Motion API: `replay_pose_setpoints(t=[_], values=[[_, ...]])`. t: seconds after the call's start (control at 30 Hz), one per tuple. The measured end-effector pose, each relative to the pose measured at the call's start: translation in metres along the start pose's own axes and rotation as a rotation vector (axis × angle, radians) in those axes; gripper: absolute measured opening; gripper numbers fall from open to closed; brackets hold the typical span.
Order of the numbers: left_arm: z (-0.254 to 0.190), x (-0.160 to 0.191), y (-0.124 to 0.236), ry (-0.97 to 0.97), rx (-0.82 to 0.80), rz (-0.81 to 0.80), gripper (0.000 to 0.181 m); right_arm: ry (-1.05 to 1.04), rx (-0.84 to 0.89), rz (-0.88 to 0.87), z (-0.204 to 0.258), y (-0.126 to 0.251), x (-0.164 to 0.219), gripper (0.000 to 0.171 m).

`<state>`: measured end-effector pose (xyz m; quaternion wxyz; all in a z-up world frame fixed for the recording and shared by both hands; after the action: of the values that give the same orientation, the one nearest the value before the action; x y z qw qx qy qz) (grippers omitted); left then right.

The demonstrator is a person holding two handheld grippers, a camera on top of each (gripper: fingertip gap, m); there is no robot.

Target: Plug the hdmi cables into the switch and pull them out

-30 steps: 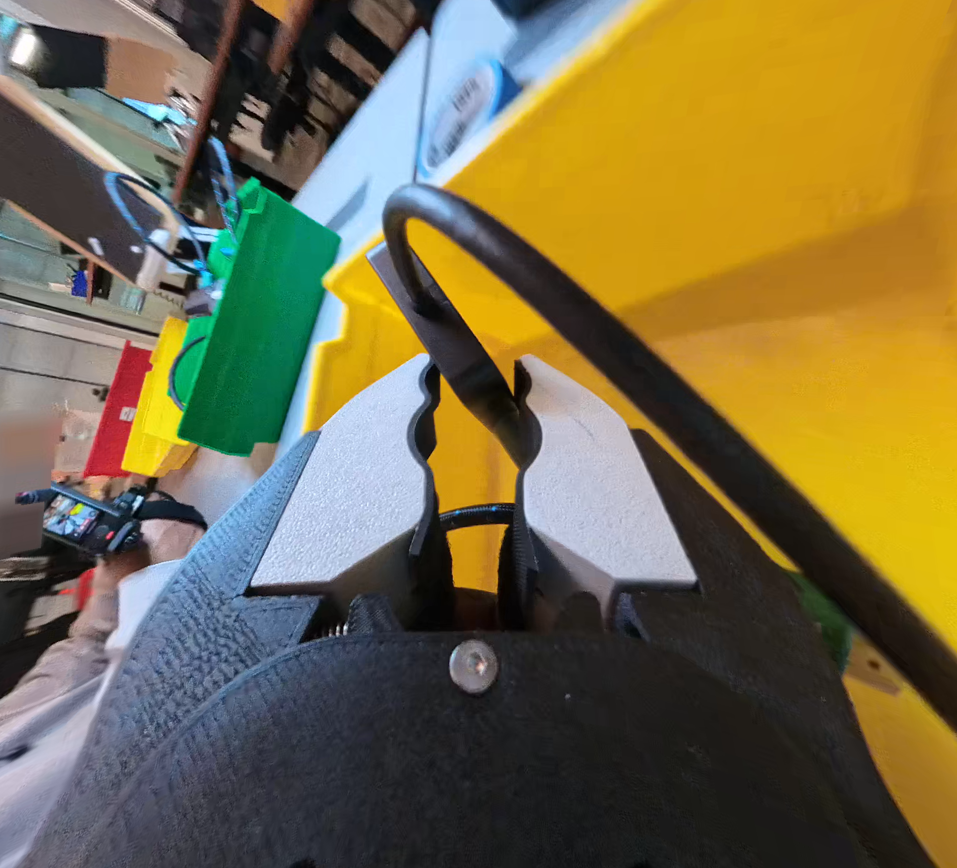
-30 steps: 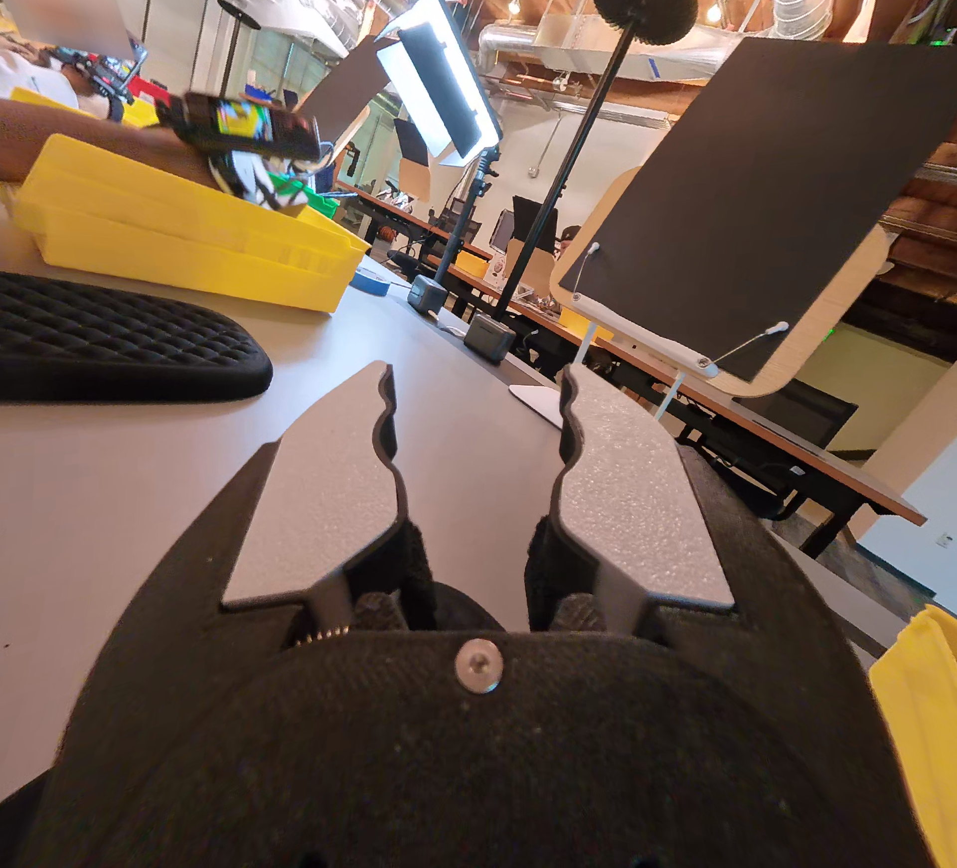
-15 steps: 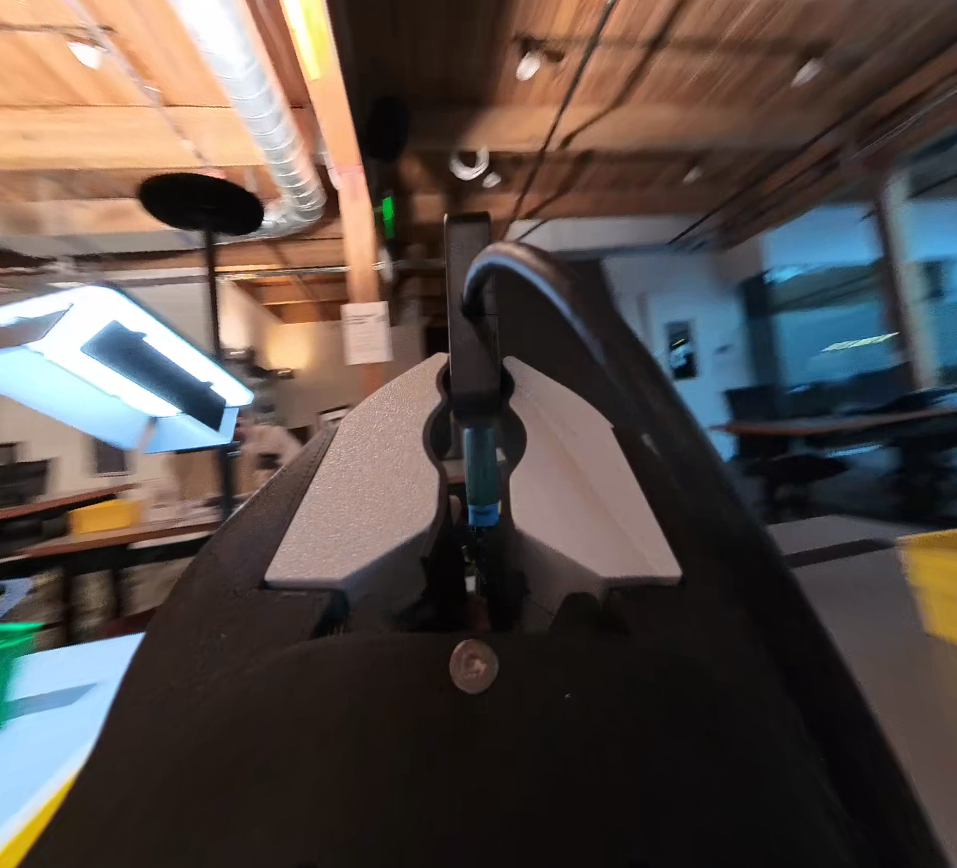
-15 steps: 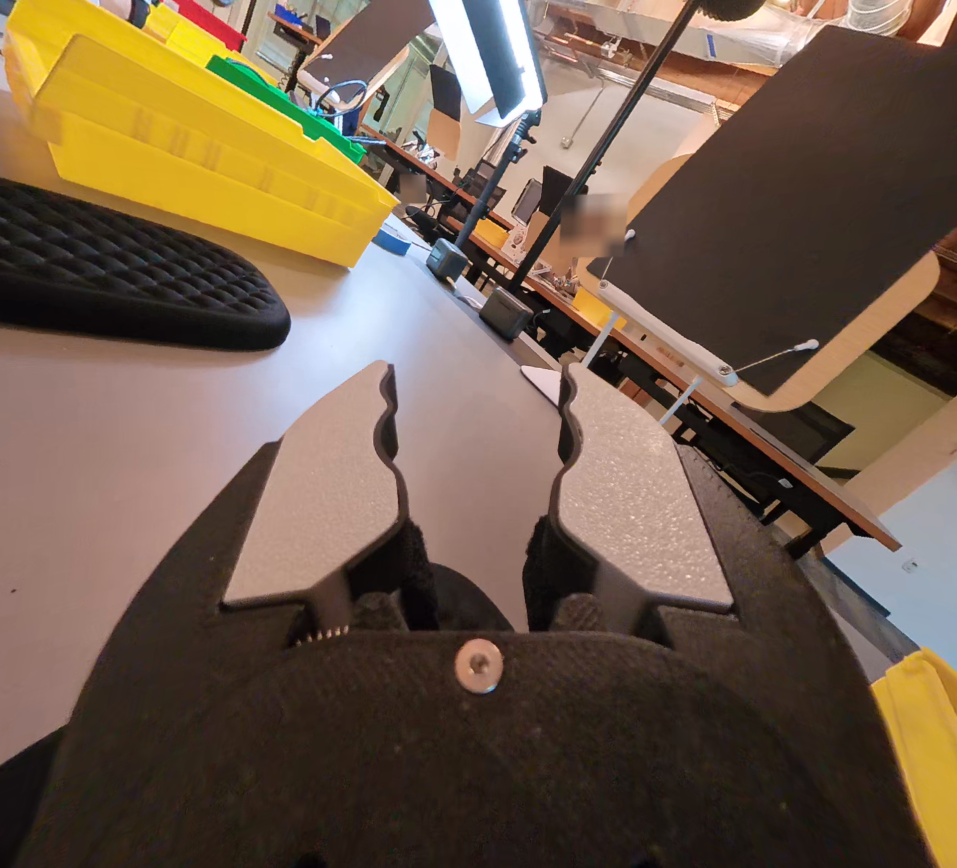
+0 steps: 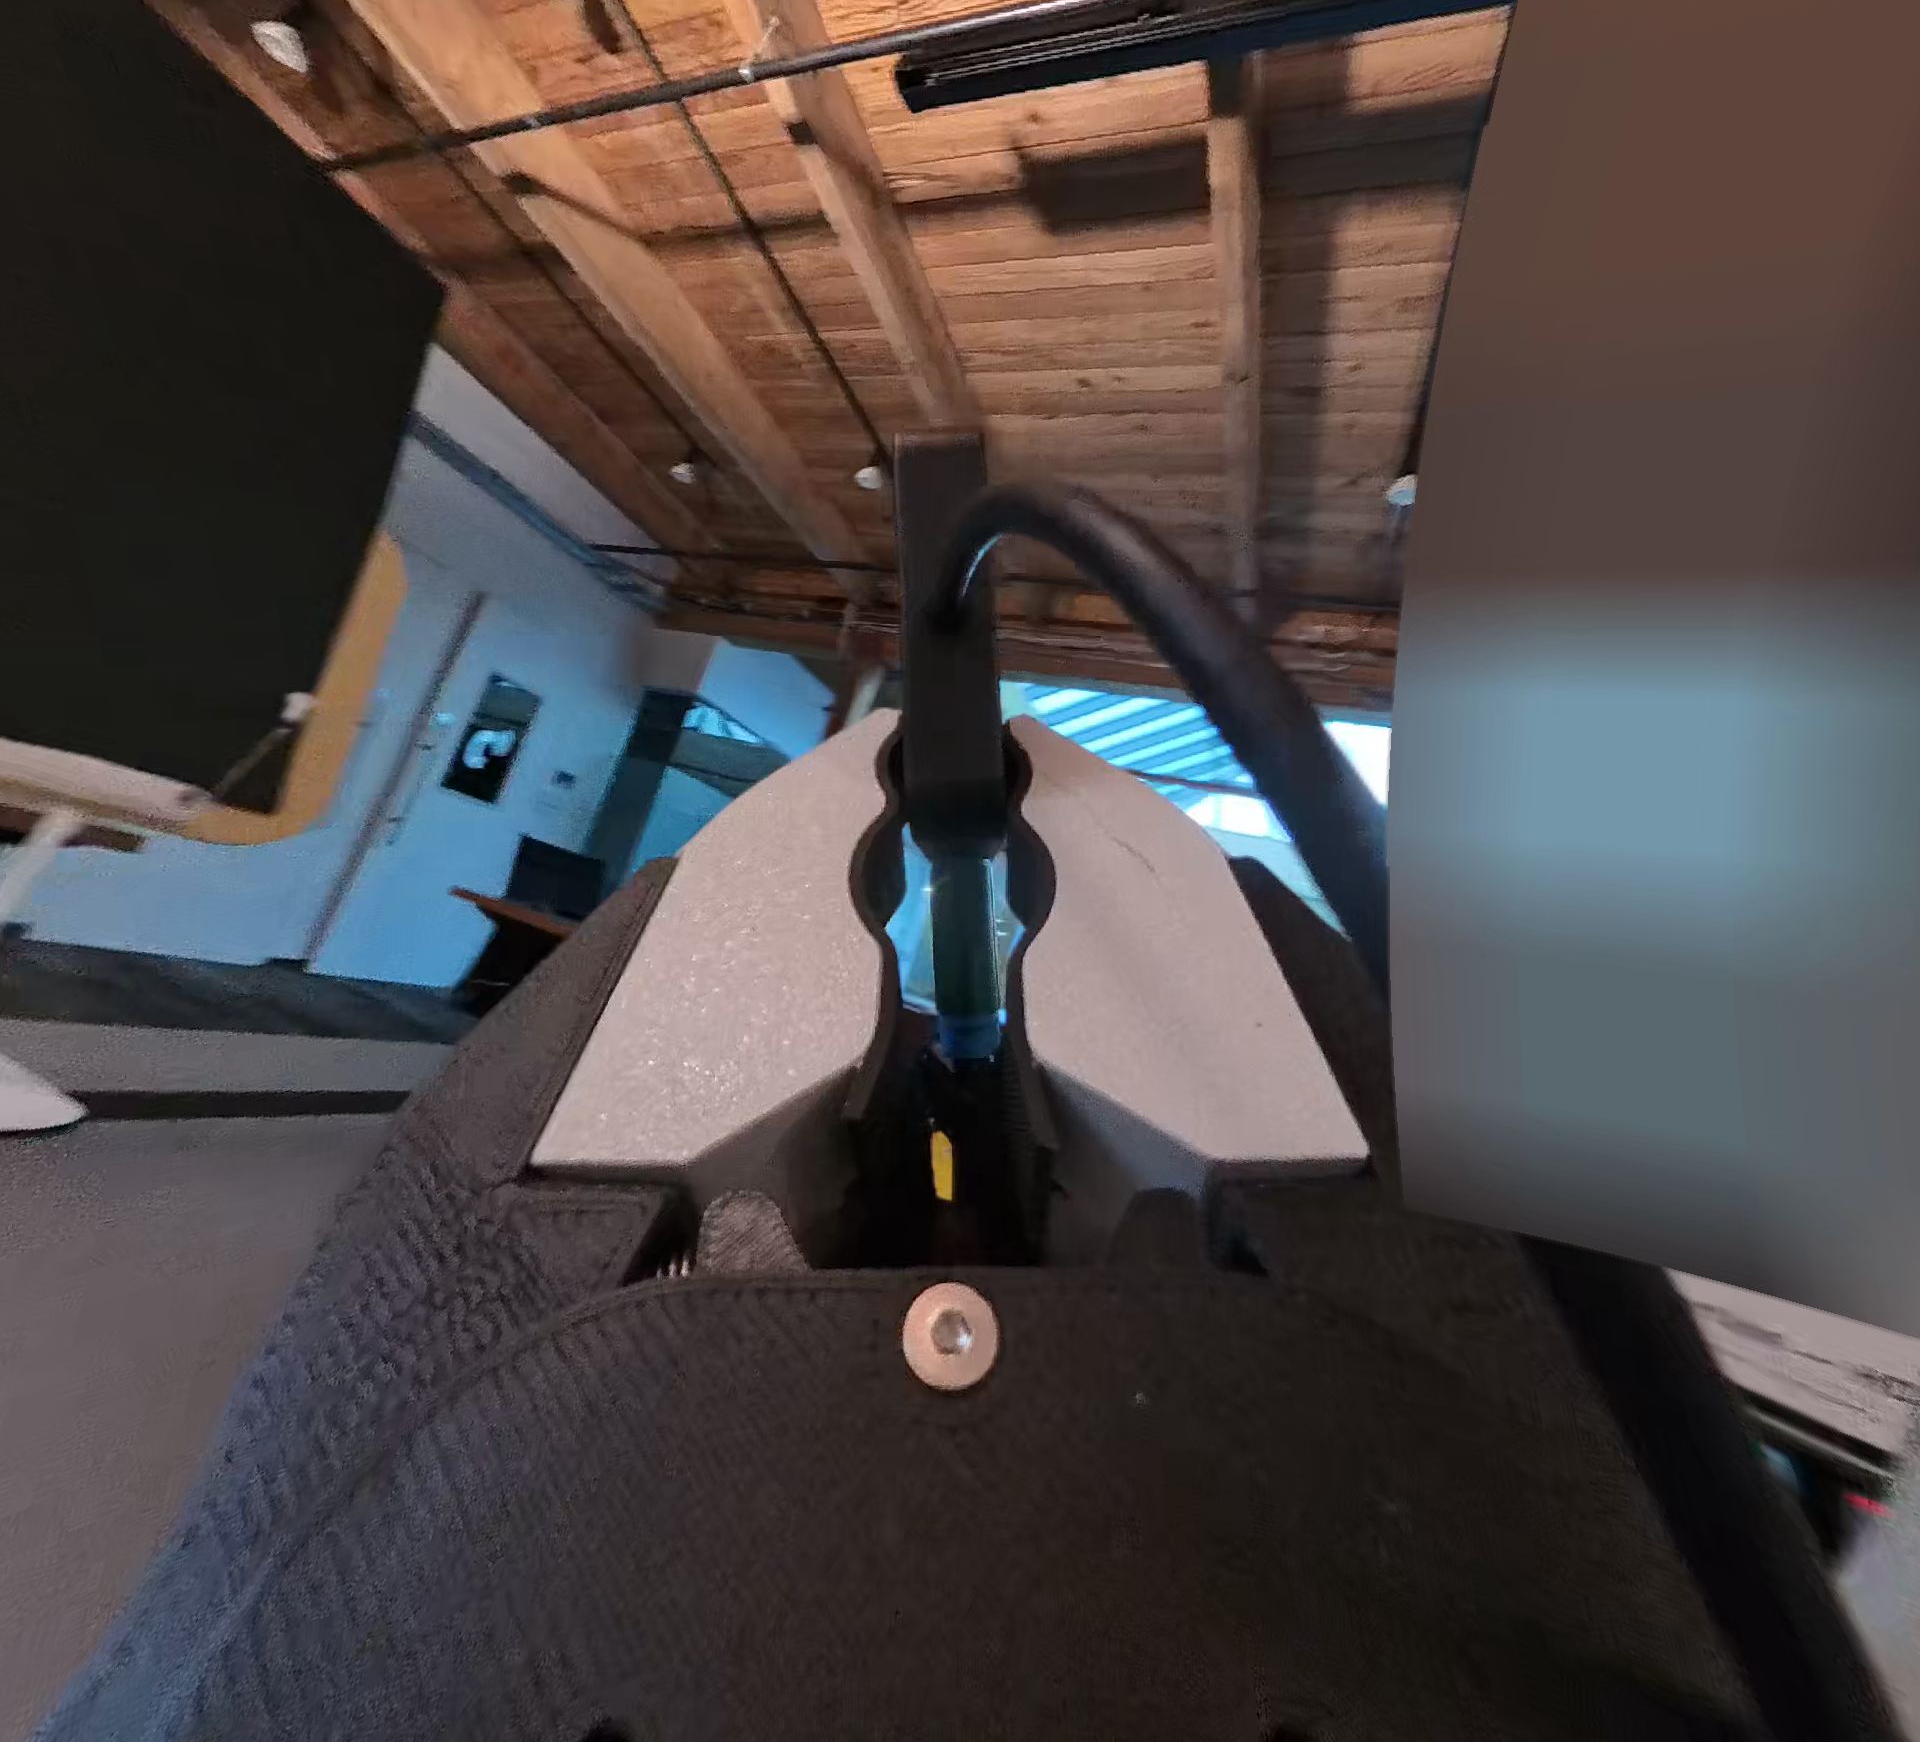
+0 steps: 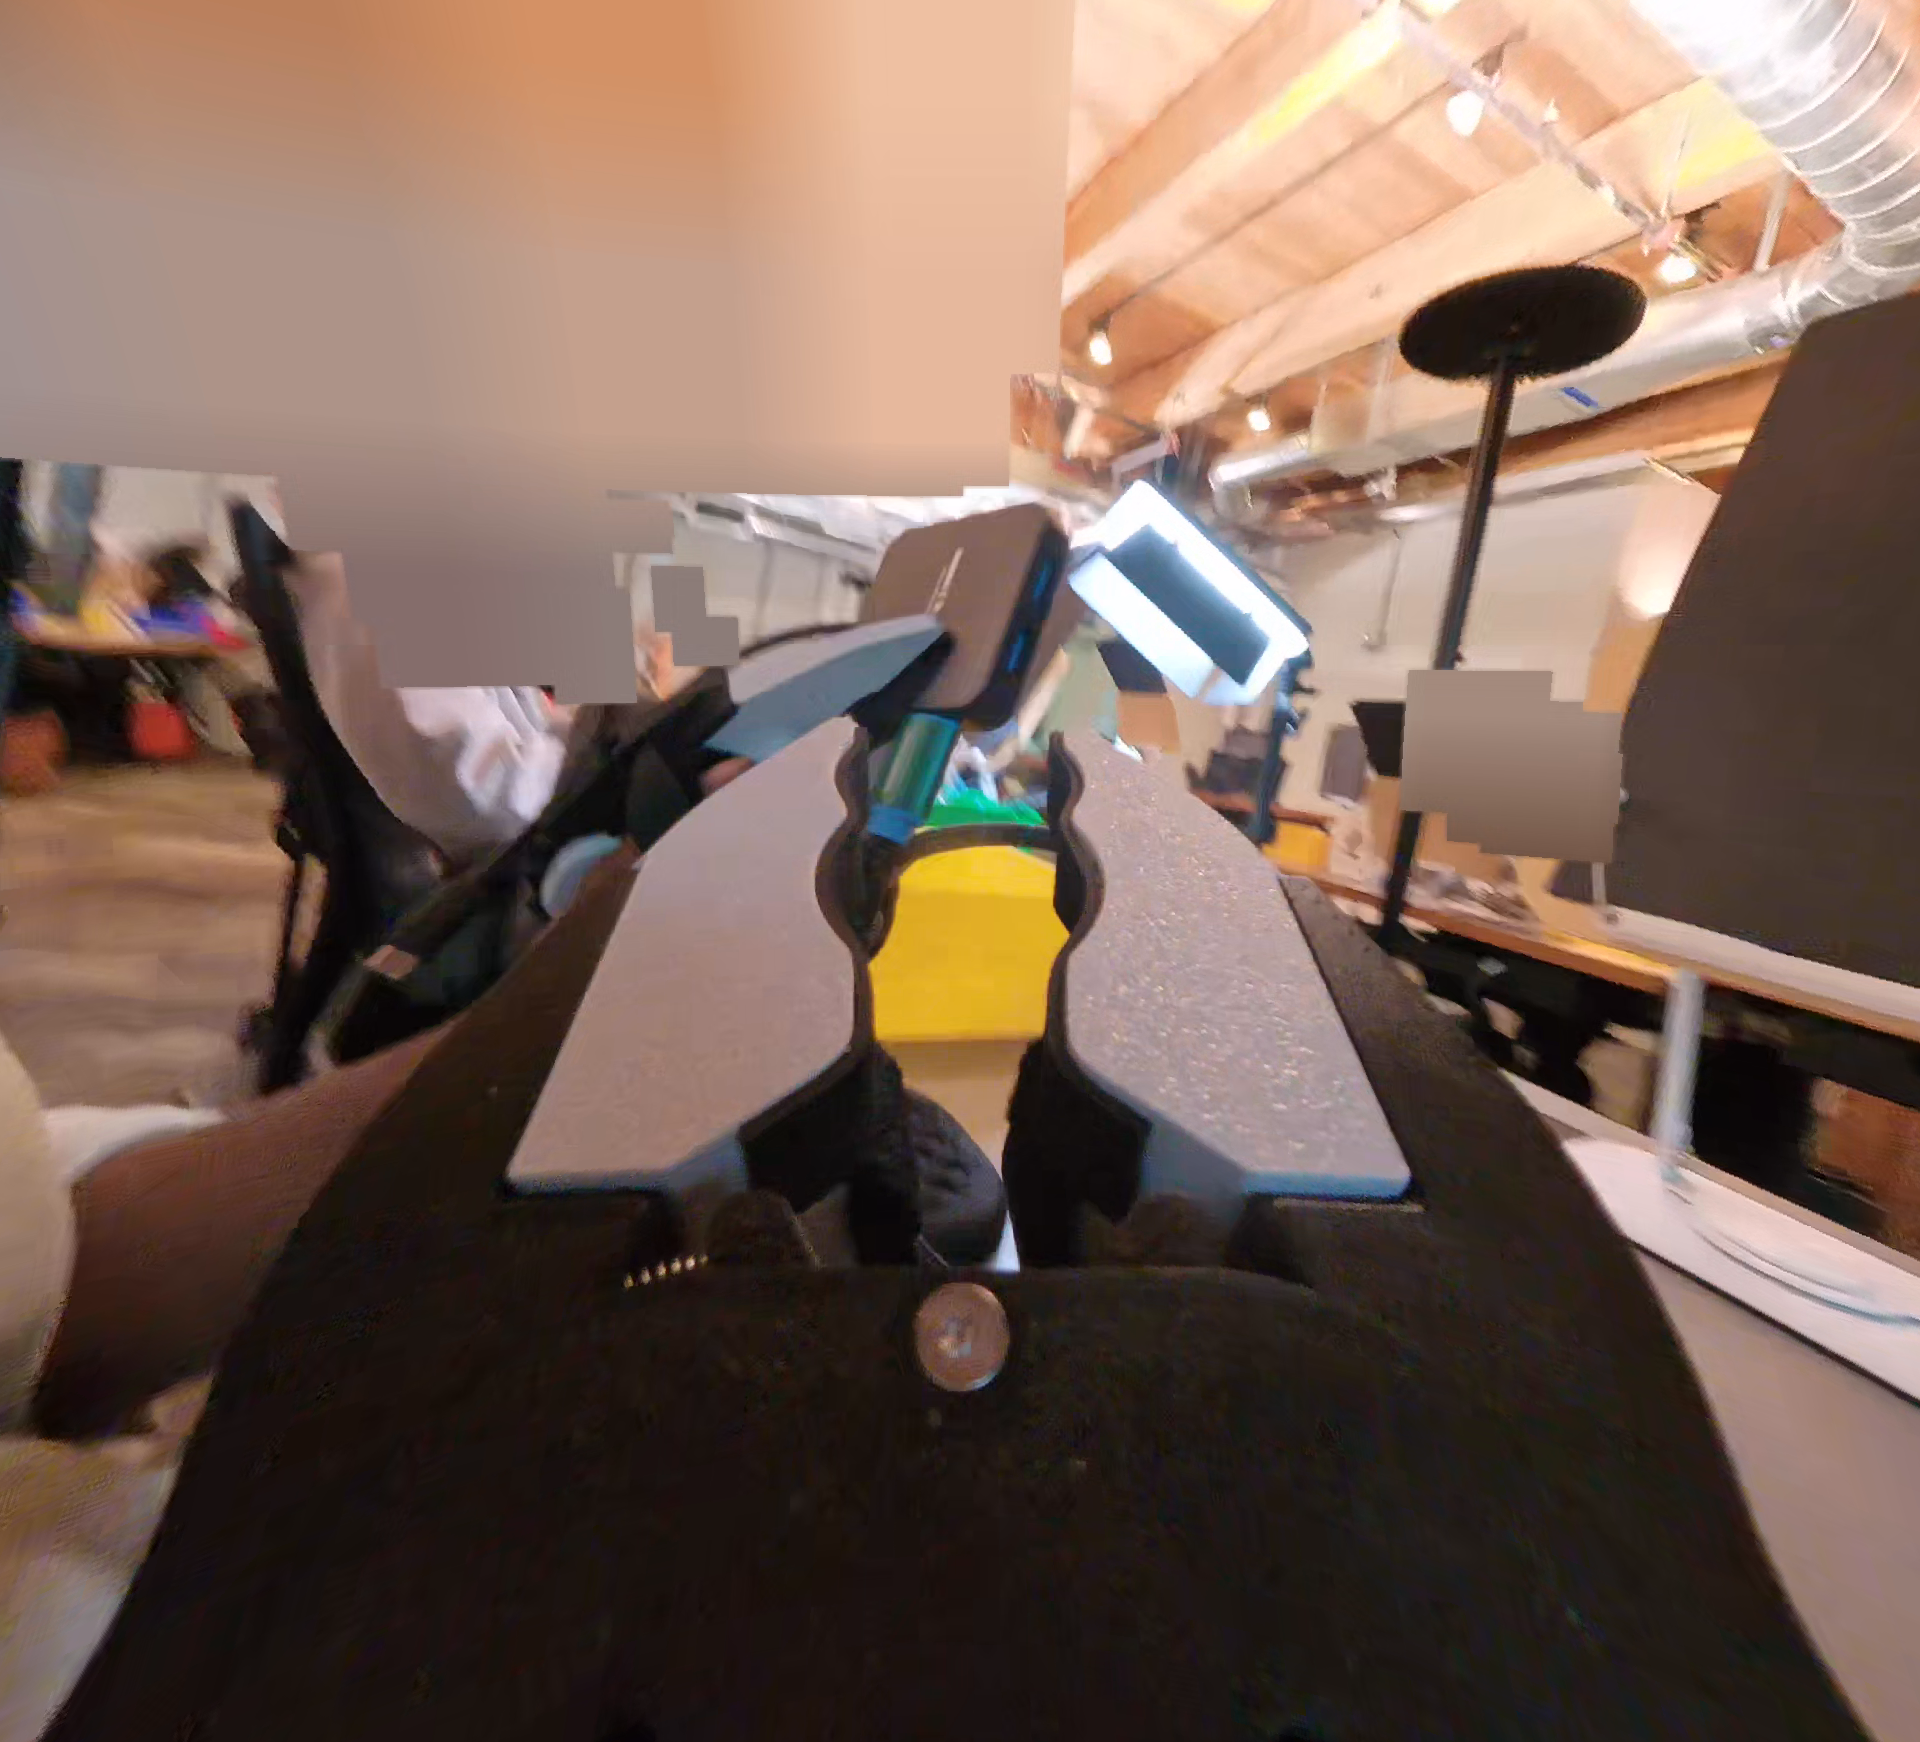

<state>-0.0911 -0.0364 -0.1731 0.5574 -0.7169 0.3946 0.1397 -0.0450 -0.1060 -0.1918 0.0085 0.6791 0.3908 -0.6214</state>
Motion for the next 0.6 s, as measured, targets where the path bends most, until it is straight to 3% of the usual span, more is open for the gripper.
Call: replay_pose_setpoints(t=[0.13,0.37,0.5,0.6], values=[[0.000,0.013,-0.001,-0.128,-0.072,-0.002,0.014,0.222,0.102,0.244,0.002,-0.011,0.026,0.037],[-0.015,0.037,-0.005,-0.209,-0.057,0.070,0.015,0.280,0.159,0.345,0.005,-0.013,0.043,0.025],[-0.008,0.044,-0.006,-0.521,-0.049,0.220,0.040,0.402,0.250,0.406,-0.015,0.004,0.034,0.024],[0.006,0.058,0.009,-0.828,0.058,0.495,0.042,0.505,0.323,0.390,-0.033,0.024,0.013,0.024]])
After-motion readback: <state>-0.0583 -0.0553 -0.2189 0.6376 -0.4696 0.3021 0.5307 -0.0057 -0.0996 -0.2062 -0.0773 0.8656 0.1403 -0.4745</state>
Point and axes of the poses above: each gripper's, where its closed fingertips meet, y back along the fingers, x out of its underside, z = x × y across the jaws, the point moved 2 cm from there along y, back along the fingers, and after that the axes turned 5 degrees about -x, right-handed, at the moved point
